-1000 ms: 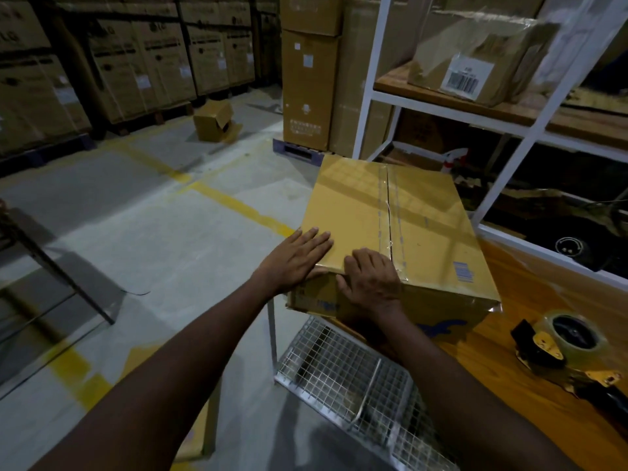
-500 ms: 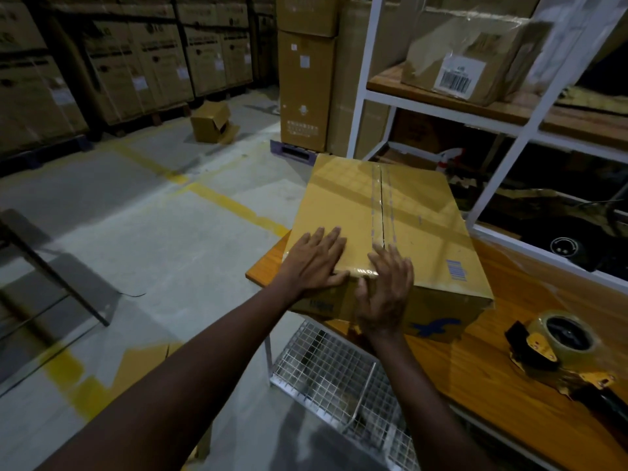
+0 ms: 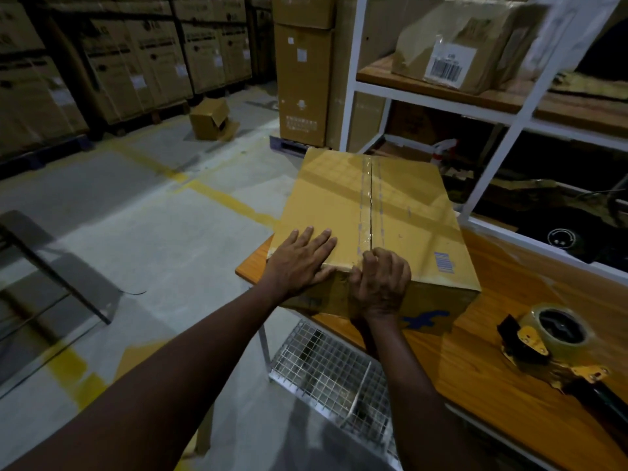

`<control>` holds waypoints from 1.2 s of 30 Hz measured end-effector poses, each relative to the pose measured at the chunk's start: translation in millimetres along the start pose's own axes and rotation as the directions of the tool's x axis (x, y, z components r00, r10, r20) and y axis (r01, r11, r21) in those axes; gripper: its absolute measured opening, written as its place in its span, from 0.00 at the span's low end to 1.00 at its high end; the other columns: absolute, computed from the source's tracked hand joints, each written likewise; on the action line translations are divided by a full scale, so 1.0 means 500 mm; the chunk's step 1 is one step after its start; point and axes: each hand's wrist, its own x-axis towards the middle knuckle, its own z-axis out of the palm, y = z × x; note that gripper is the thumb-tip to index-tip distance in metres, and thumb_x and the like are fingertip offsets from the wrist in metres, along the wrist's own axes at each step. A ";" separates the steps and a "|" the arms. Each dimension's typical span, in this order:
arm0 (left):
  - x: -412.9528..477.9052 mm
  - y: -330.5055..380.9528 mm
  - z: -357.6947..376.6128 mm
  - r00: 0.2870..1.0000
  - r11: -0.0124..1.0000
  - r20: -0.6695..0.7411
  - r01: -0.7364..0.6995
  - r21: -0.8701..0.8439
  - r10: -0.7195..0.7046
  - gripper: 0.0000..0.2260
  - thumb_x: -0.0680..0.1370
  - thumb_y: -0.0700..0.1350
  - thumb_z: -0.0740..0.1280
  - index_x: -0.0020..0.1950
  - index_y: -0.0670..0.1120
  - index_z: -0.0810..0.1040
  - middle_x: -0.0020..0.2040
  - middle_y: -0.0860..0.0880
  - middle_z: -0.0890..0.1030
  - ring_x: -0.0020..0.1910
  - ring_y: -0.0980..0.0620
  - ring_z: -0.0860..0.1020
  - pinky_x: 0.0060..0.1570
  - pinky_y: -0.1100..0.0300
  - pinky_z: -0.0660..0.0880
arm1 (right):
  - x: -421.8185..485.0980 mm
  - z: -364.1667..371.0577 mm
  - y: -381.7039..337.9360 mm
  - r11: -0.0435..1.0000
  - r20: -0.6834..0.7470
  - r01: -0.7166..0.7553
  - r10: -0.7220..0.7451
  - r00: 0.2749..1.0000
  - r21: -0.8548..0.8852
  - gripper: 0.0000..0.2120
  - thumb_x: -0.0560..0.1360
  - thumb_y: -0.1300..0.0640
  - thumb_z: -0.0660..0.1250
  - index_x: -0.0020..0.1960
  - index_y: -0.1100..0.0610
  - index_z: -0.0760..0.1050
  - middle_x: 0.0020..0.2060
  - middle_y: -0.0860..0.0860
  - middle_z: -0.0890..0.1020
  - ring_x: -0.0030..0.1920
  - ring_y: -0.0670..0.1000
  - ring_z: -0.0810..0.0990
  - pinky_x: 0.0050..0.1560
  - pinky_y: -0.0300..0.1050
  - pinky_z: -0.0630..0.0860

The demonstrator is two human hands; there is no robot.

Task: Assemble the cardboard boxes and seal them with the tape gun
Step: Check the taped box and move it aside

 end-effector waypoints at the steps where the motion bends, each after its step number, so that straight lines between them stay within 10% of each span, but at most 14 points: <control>1: -0.002 0.003 -0.004 1.000 1.000 0.015 0.012 -0.006 -0.012 0.31 0.81 0.62 0.44 0.77 0.45 0.65 0.76 0.42 0.68 0.72 0.37 0.68 0.67 0.41 0.68 | -0.012 -0.006 0.003 0.999 0.022 -0.015 0.014 1.000 0.029 0.14 0.76 0.49 0.57 0.55 0.56 0.71 0.51 0.58 0.79 0.53 0.61 0.76 0.56 0.56 0.69; 9: -0.002 0.014 -0.007 0.996 0.996 0.044 0.085 -0.024 -0.083 0.33 0.79 0.63 0.42 0.79 0.47 0.60 0.78 0.45 0.63 0.76 0.39 0.63 0.71 0.43 0.63 | 0.058 -0.091 0.040 0.961 -0.244 -0.143 0.201 0.949 0.236 0.15 0.76 0.51 0.58 0.58 0.58 0.72 0.57 0.59 0.78 0.65 0.61 0.73 0.70 0.63 0.62; 16: -0.001 0.015 0.001 0.997 0.997 -0.018 0.073 -0.013 -0.073 0.30 0.80 0.61 0.49 0.76 0.47 0.67 0.74 0.45 0.70 0.71 0.39 0.70 0.66 0.43 0.70 | 0.021 -0.049 0.117 0.992 -0.011 -0.127 0.127 0.992 -0.029 0.17 0.75 0.50 0.58 0.55 0.60 0.76 0.54 0.59 0.78 0.56 0.62 0.76 0.61 0.58 0.68; 24: 0.058 0.138 -0.033 1.000 1.000 0.001 0.017 -0.008 -0.017 0.38 0.77 0.69 0.45 0.80 0.46 0.57 0.80 0.43 0.59 0.77 0.41 0.59 0.70 0.35 0.58 | -0.023 -0.070 0.116 0.965 0.101 -0.236 0.225 0.969 0.118 0.19 0.78 0.47 0.55 0.55 0.60 0.76 0.55 0.58 0.80 0.58 0.61 0.76 0.64 0.59 0.67; 29: 0.082 0.182 -0.021 0.998 0.996 0.004 -0.069 0.057 0.069 0.32 0.81 0.64 0.45 0.79 0.46 0.61 0.78 0.45 0.64 0.76 0.40 0.63 0.71 0.39 0.62 | 0.007 -0.129 0.108 0.875 -0.017 -0.328 0.357 0.934 0.357 0.18 0.78 0.49 0.56 0.57 0.60 0.75 0.53 0.58 0.80 0.59 0.60 0.77 0.65 0.58 0.67; 36: 0.086 0.178 -0.011 0.994 0.992 0.062 -0.097 0.076 0.093 0.42 0.75 0.63 0.67 0.81 0.46 0.53 0.81 0.45 0.54 0.79 0.40 0.55 0.74 0.40 0.57 | 0.062 -0.115 0.179 0.978 -0.067 -0.126 0.139 0.988 0.166 0.14 0.75 0.53 0.60 0.56 0.58 0.73 0.57 0.59 0.79 0.65 0.61 0.72 0.70 0.61 0.61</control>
